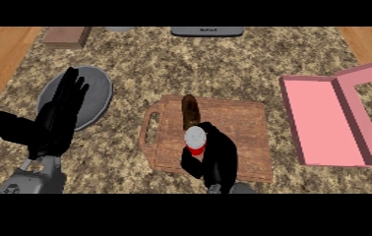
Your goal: Pick the can from the cutting board and place it in the cardboard box
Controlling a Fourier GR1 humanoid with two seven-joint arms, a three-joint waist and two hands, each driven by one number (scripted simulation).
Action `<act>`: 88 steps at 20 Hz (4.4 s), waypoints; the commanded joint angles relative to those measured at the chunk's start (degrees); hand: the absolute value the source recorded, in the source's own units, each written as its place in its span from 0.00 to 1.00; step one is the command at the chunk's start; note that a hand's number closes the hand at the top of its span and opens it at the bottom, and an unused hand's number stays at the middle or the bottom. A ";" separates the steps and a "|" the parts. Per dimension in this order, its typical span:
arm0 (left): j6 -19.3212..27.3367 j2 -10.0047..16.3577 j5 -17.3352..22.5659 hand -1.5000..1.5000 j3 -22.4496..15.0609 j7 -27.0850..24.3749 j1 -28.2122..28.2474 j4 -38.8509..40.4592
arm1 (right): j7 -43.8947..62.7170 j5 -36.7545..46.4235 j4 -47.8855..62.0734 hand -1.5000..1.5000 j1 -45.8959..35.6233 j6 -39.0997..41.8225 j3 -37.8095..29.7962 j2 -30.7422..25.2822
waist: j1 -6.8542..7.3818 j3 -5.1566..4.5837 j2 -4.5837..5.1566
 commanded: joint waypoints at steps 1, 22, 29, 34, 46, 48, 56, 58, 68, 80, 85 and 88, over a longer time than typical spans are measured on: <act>1.23 -1.04 -1.53 0.50 -0.63 1.99 -1.24 -1.39 | 10.10 1.80 3.45 1.00 -4.95 0.13 0.78 0.51 | 0.08 0.01 0.05; -3.81 -1.46 -0.40 0.50 1.73 -2.32 -2.00 4.13 | -0.58 -1.33 15.65 1.00 -37.28 24.06 9.57 0.52 | 1.73 -0.09 0.27; -0.82 -3.25 -2.41 0.50 -0.14 1.49 -2.02 0.92 | 7.10 2.62 12.19 1.00 -43.98 14.79 2.87 0.51 | 0.80 -0.01 -0.17; -2.09 -1.05 -1.43 0.50 2.58 -0.07 1.94 -0.41 | 14.01 12.11 8.48 1.00 -43.38 17.07 -1.26 0.50 | -0.81 -0.01 -0.92; -1.44 -2.51 -1.37 0.50 2.67 0.40 2.03 -1.41 | 9.48 15.50 -3.51 1.00 -35.45 28.01 -17.77 -9.53 | -1.98 0.04 -0.67; -0.75 -2.66 -2.90 0.50 1.65 1.31 0.14 -0.84 | 8.66 17.85 -4.84 1.00 -30.73 26.23 -17.54 -9.55 | -1.82 0.04 -0.38; -2.22 -2.20 -2.21 0.50 3.13 1.33 -1.08 0.17 | -1.76 20.33 -4.34 1.00 -22.77 26.13 -26.98 -18.86 | -0.92 0.02 0.00; -3.68 -2.16 -2.21 0.50 3.30 -0.38 -0.42 0.96 | -4.00 18.99 -5.31 1.00 -23.77 31.17 -29.08 -20.04 | -0.59 0.00 -0.02; -1.59 -4.49 -4.25 0.50 0.92 1.18 1.06 -2.53 | -14.90 11.88 8.85 1.00 -15.52 38.94 -34.64 -26.32 | -0.31 -0.01 0.04; -3.07 -4.11 -3.39 0.50 3.80 -0.52 0.29 0.20 | -32.49 9.26 14.10 0.00 -14.18 15.28 -44.30 -27.03 | -0.27 0.12 0.16; -1.61 -4.36 -4.76 0.50 2.38 2.19 0.76 -3.27 | -34.72 4.70 7.62 0.00 -15.34 6.40 -47.87 -22.93 | -0.24 0.13 -0.14; -3.80 -3.10 -2.98 0.50 4.08 1.82 0.48 -1.86 | -35.79 -1.58 6.19 0.00 -15.07 4.06 -52.29 -20.96 | -0.42 0.09 0.04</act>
